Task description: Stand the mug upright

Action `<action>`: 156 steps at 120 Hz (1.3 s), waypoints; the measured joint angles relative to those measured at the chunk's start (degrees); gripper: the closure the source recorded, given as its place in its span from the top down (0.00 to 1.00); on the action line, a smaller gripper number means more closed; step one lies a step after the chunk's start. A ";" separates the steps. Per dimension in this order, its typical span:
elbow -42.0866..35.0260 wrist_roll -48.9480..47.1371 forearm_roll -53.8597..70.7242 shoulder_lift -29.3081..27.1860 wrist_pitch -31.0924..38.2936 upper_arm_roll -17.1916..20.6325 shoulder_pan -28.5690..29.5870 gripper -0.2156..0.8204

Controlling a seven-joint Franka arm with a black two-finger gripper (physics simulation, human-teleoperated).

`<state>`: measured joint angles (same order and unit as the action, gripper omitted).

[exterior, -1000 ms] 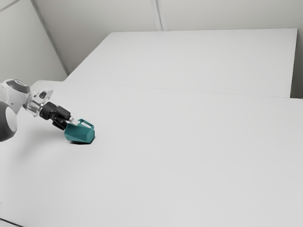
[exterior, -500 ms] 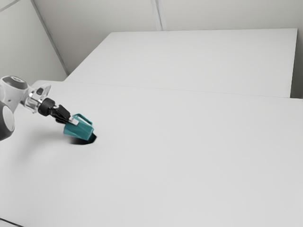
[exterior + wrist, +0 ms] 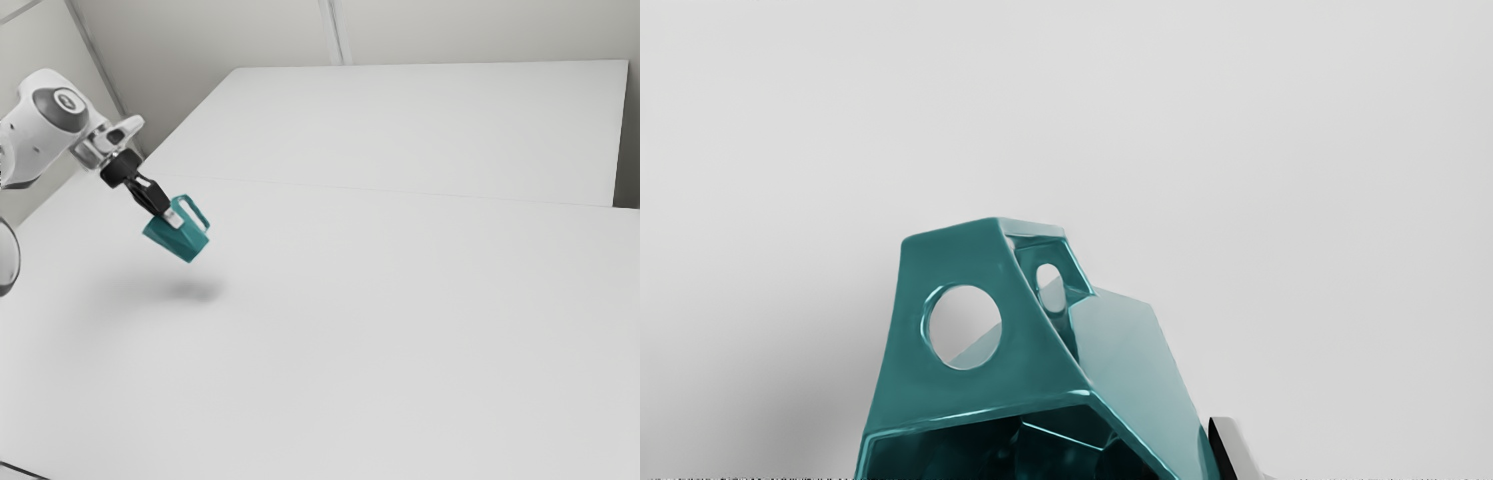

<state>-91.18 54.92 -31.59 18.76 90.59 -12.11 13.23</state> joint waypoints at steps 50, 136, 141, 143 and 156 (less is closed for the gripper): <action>-8.94 -15.28 18.88 -6.08 18.19 0.76 -12.15 0.04; -21.38 -42.32 33.73 -7.49 32.93 8.06 -13.94 0.04; -21.36 -43.28 33.97 -7.01 33.24 8.12 -13.95 0.04; -21.38 -43.65 34.05 -6.81 33.38 8.13 -13.95 0.04; -21.30 -45.82 34.39 -5.72 34.12 8.22 -14.06 0.04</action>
<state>-112.48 9.11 2.79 13.04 124.71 -3.89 -0.84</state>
